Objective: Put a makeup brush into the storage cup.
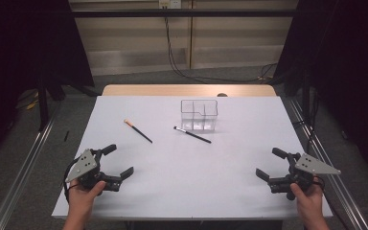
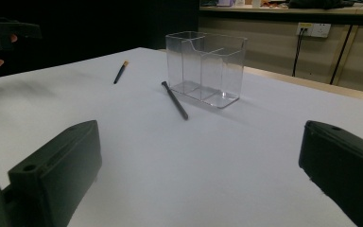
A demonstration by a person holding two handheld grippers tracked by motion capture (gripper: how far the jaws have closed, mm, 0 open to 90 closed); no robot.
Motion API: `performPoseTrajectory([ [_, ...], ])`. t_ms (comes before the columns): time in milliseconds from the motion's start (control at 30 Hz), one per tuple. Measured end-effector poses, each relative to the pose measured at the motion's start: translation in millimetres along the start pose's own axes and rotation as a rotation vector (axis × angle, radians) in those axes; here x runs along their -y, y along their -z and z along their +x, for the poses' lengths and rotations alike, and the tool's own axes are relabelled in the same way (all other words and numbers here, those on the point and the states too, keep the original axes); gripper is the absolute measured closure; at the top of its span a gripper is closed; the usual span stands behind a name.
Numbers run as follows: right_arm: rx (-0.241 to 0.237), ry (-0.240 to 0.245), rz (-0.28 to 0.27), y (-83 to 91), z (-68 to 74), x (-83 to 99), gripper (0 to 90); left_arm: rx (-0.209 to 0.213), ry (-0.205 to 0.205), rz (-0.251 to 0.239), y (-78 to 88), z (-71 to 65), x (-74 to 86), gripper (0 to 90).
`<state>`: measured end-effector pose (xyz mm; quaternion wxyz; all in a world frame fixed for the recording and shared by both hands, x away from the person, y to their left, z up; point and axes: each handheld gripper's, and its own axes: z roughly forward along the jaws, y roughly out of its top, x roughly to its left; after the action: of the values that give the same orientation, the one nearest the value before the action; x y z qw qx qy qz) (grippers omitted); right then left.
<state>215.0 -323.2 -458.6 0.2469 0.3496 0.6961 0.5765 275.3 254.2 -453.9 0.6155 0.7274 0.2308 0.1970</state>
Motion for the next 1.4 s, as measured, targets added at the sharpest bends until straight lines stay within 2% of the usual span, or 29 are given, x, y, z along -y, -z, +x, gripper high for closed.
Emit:
performPoseTrajectory([
  [667, 0.004, 0.003, -0.002, 3.0, 0.5, 0.6, 0.0, -0.042, 0.019, -0.02, -5.7, 9.1, -5.1, 0.0],
  [733, 0.003, 0.0, -0.002, 1.7, 0.6, 0.5, 0.0, -0.053, 0.034, -0.027, -7.9, 12.1, -5.1, 0.0],
  [867, -0.001, 0.006, 0.012, 0.0, 1.4, 1.7, 0.0, -0.059, 0.034, -0.03, -12.8, 16.0, -7.3, 0.0],
  [1033, -0.002, -0.003, 0.0, -0.6, 2.2, 0.1, 0.0, -0.068, 0.037, -0.03, -16.5, 17.2, -9.8, 0.0],
  [1233, -0.015, -0.004, -0.006, -5.8, 3.6, -1.8, 0.0, -0.082, 0.047, -0.033, -17.1, 20.1, -13.1, 0.0],
  [1300, -0.03, 0.004, -0.017, -7.7, 6.0, -3.4, 0.0, -0.086, 0.066, -0.041, -18.7, 20.5, -13.3, 0.0],
  [1400, -0.036, 0.005, -0.014, -9.2, 7.4, -3.8, 0.0, -0.093, 0.058, -0.031, -20.8, 20.5, -14.0, 0.0],
])
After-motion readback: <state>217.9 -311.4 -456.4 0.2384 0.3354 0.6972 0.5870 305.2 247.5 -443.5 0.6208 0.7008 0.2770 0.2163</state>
